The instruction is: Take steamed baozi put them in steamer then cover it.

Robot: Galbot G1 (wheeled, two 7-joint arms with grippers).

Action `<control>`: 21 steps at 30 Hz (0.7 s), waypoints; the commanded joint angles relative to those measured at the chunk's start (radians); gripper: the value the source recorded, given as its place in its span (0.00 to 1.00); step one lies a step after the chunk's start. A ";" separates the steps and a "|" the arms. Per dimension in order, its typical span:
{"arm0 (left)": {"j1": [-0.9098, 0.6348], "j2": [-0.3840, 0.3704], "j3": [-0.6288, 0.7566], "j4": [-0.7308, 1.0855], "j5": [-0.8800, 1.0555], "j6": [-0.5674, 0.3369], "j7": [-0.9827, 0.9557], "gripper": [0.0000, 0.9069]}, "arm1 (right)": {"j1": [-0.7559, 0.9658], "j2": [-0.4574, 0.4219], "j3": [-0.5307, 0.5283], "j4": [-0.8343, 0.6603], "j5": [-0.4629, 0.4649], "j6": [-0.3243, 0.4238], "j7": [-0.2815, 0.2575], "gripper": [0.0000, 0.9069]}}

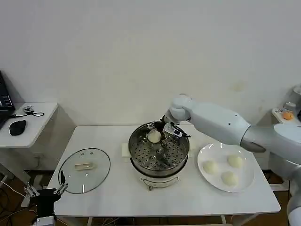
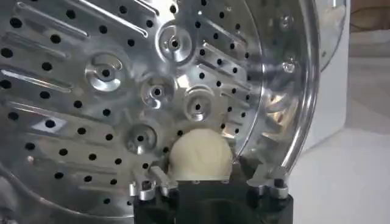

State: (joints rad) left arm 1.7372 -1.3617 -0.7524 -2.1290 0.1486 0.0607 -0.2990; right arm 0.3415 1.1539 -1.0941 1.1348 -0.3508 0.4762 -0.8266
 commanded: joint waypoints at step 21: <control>-0.089 0.081 0.018 -0.010 -0.073 0.083 0.138 1.00 | 0.172 -0.763 -0.023 0.533 0.313 -0.572 -0.111 1.00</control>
State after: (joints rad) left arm 1.6715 -1.3010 -0.7341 -2.1363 0.1034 0.1178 -0.1999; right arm 0.4998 0.6297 -1.1146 1.5241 -0.0811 0.0692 -0.9148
